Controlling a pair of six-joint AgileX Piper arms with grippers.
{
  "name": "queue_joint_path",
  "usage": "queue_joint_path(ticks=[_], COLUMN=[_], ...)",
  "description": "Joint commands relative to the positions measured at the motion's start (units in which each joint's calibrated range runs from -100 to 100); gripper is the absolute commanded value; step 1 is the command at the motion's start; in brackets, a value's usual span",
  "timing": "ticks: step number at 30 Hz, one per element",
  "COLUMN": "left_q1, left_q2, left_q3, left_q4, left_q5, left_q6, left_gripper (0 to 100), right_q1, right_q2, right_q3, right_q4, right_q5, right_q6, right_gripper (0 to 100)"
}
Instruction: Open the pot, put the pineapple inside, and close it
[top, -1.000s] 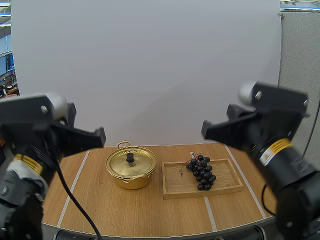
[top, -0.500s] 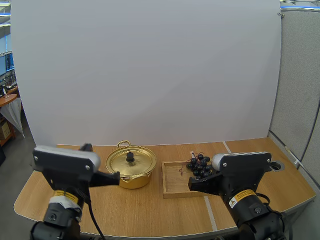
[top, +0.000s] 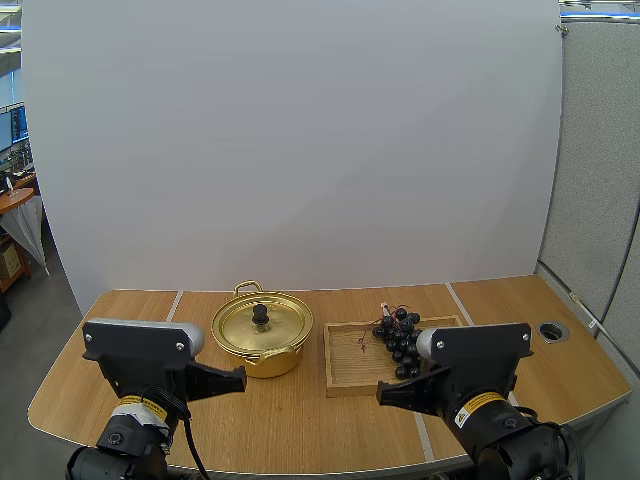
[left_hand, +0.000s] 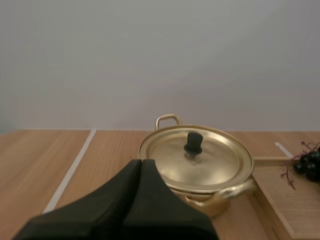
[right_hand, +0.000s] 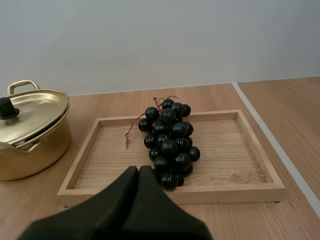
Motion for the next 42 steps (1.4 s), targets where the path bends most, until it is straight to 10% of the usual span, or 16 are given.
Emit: queue_joint_path(ticks=[1,42], left_q1=[0.07,0.07], left_q2=[-0.2,-0.2], left_q3=[0.2,0.2], left_q4=[-0.1,-0.1], left_q5=[11.4,12.4], left_q6=[-0.8,-2.3], left_gripper=[0,0], right_q1=[-0.2,-0.2], right_q2=[-0.4,-0.4], right_q3=[0.0,0.0], right_q4=[-0.7,-0.7], right_q5=[3.4,3.2], right_q6=[-0.2,-0.2], right_gripper=[0,0])
